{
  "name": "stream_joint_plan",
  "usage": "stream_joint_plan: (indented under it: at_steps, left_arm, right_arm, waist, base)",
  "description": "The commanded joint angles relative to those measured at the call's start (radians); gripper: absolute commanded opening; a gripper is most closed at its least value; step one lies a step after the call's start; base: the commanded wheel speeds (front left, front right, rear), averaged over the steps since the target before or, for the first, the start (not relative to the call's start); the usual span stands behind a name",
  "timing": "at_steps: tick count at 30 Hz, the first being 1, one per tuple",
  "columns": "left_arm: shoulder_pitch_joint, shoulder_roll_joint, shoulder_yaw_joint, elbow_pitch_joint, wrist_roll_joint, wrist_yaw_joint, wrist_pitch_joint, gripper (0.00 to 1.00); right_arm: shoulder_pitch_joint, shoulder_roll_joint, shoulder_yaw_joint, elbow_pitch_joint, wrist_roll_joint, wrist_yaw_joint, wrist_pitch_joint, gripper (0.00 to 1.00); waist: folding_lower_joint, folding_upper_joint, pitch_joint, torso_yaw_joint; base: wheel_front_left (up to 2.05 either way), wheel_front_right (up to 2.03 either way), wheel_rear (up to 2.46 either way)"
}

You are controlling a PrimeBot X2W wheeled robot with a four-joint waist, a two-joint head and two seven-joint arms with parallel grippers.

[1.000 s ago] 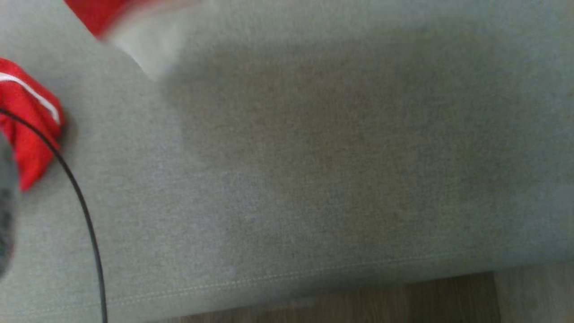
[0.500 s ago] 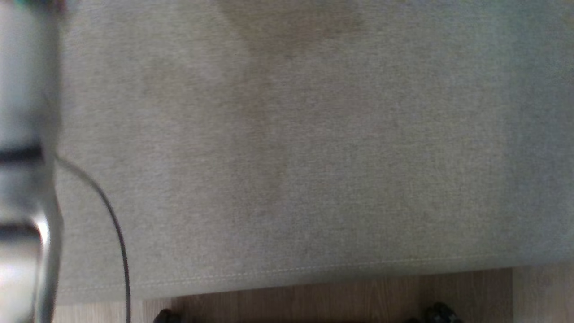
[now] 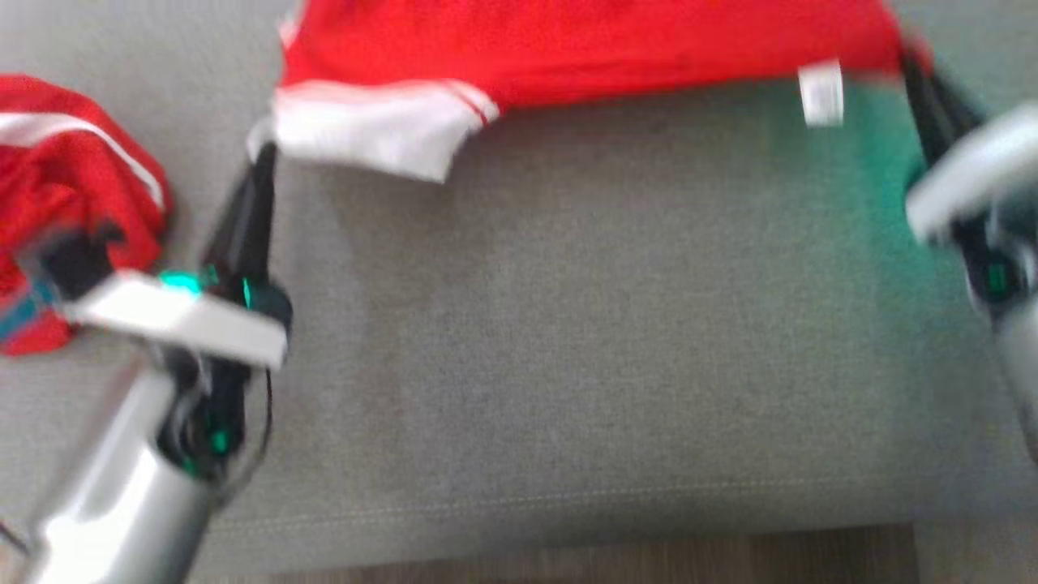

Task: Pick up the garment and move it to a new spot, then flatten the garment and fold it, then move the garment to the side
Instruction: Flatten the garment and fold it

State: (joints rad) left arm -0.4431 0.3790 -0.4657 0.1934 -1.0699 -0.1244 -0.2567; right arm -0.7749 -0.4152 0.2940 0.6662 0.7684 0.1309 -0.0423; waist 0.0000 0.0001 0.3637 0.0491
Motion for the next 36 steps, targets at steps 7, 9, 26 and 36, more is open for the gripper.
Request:
stream_joint_plan:
  at_steps: [7,9,26,36]
  left_arm:
    - [0.193,0.026,0.068,-0.067,-0.008,0.013,-0.005,0.00]
    - [0.263,0.023,0.084,-0.096,-0.007,0.030,-0.005,0.00]
    - [0.564,0.002,0.131,-0.346,-0.017,0.142,-0.005,0.00]
    - [0.147,0.090,0.263,-0.503,-0.113,0.138,0.148,0.00]
  right_arm:
    - [0.331,-0.034,-0.103,-0.133,-0.021,0.000,-0.028,0.00]
    - [0.411,-0.020,-0.144,-0.173,-0.043,0.000,-0.025,0.00]
    - [0.774,0.193,-0.450,-0.682,-0.252,0.000,0.248,0.00]
    - [0.471,0.058,-0.457,-0.895,-0.246,0.000,0.353,0.00]
  waist:
    - [0.0000,-0.0001,-0.146,0.029]
    - [0.0000,-0.0001,-0.165,0.027]
    - [0.0000,-0.0001,-0.228,-0.007]
    - [0.0000,-0.0001,-0.315,-0.006]
  base:
    - [0.00,0.00,0.00]
    - [0.00,0.00,0.00]
    - [0.00,0.00,0.00]
    - [0.00,0.00,0.00]
